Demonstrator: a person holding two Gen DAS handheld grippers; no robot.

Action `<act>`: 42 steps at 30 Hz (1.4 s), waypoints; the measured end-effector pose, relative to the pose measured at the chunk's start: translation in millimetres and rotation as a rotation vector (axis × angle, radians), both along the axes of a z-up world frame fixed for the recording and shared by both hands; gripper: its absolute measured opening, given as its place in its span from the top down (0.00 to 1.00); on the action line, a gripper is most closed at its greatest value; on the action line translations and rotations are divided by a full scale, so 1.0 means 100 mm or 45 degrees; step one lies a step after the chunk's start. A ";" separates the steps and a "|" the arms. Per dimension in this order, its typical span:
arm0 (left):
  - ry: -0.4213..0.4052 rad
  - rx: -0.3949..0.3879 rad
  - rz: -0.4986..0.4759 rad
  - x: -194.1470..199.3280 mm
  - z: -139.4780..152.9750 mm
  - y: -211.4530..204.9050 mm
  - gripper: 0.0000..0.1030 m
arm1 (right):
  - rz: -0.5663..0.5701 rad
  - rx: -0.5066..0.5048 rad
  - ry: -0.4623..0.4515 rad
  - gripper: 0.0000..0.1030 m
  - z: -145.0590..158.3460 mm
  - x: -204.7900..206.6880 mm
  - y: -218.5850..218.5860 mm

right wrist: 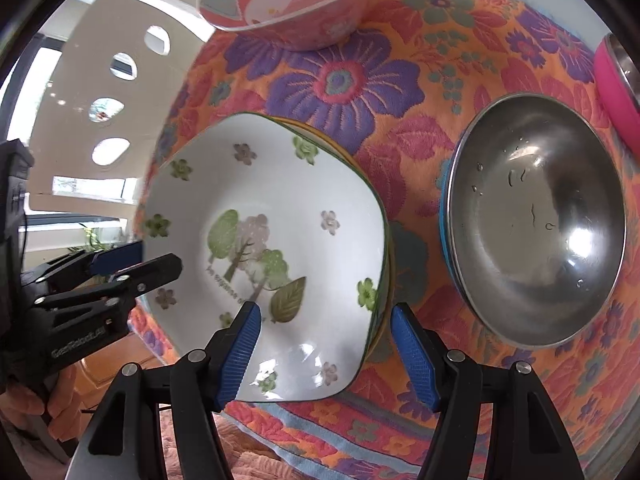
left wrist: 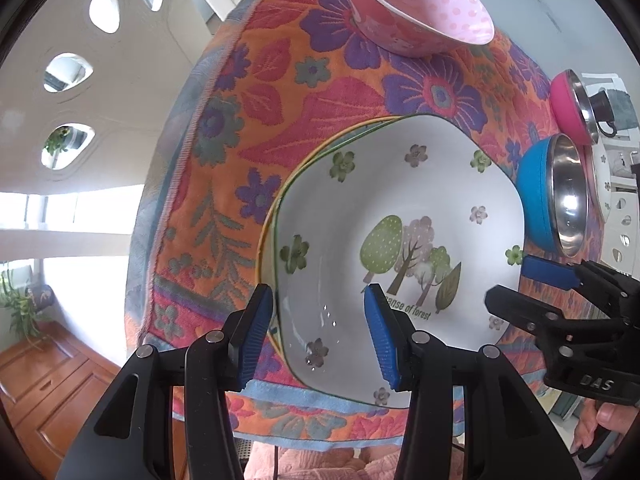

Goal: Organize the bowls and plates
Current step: 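Open both tools and release the forest plate on the stack, then move both tools to the second hexagonal forest plate beside the dark mug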

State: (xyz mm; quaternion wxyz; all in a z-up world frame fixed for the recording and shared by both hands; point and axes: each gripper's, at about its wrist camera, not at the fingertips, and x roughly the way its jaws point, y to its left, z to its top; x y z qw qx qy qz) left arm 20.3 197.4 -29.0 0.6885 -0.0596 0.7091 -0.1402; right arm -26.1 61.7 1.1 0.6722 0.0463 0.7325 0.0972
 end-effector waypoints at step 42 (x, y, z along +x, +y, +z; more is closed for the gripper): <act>-0.088 0.059 -0.032 -0.33 1.06 -2.41 0.52 | -0.104 0.161 -0.171 0.36 0.89 -0.63 -2.58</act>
